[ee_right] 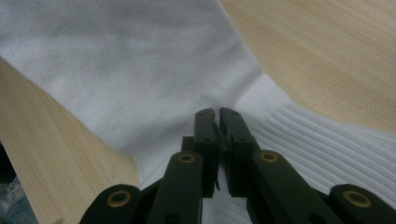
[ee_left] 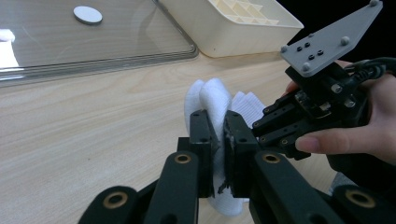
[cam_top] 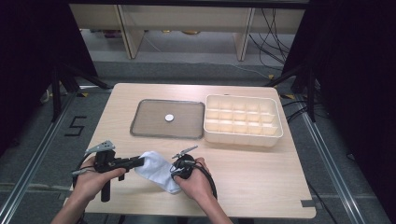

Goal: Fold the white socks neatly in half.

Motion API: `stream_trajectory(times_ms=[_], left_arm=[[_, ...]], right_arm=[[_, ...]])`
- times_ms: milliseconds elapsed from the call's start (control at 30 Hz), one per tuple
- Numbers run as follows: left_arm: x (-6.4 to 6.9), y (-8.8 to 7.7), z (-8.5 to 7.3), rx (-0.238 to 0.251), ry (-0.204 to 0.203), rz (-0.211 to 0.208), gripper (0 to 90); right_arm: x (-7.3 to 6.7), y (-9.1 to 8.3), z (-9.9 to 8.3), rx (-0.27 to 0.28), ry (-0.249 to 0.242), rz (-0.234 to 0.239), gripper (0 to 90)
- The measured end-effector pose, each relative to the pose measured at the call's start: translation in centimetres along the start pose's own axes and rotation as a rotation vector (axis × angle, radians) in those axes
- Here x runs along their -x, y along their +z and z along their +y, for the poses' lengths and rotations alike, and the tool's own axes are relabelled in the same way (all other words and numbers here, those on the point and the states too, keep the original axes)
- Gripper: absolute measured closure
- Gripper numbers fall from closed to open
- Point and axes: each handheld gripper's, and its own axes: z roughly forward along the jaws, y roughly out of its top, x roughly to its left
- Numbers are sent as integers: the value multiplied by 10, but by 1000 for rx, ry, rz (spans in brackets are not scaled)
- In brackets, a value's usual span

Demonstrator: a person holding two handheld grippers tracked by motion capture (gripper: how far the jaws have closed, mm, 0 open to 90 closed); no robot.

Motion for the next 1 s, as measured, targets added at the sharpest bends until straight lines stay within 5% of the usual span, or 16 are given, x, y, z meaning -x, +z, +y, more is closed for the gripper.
stream_trajectory(times_ms=[233,267,367,433,567,700,833,900,967,1000], left_arm=[[0,2,2,6,4,2,834],[1,2,3,0,8,-5,835],[3,2,4,4,11,-3,835],[3,2,5,2,7,-14,835],[5,4,7,7,-1,-20,836],[7,4,9,6,-5,-27,836],[8,7,10,0,-5,-29,836],[6,6,10,-3,-7,-28,836],[6,6,10,-5,-11,-29,835],[4,5,10,-1,-9,-28,835]], right_arm=[[0,0,-1,12,-2,-1,859],[2,1,0,24,-36,-3,859],[-1,1,0,7,5,0,859],[-1,2,1,15,-29,-10,858],[-4,2,2,1,9,-10,858],[-2,4,2,24,-41,-9,858],[-3,3,3,23,-20,18,792],[4,-5,3,93,-1,53,780],[6,-13,3,114,23,46,786],[17,-30,2,133,62,10,808]])
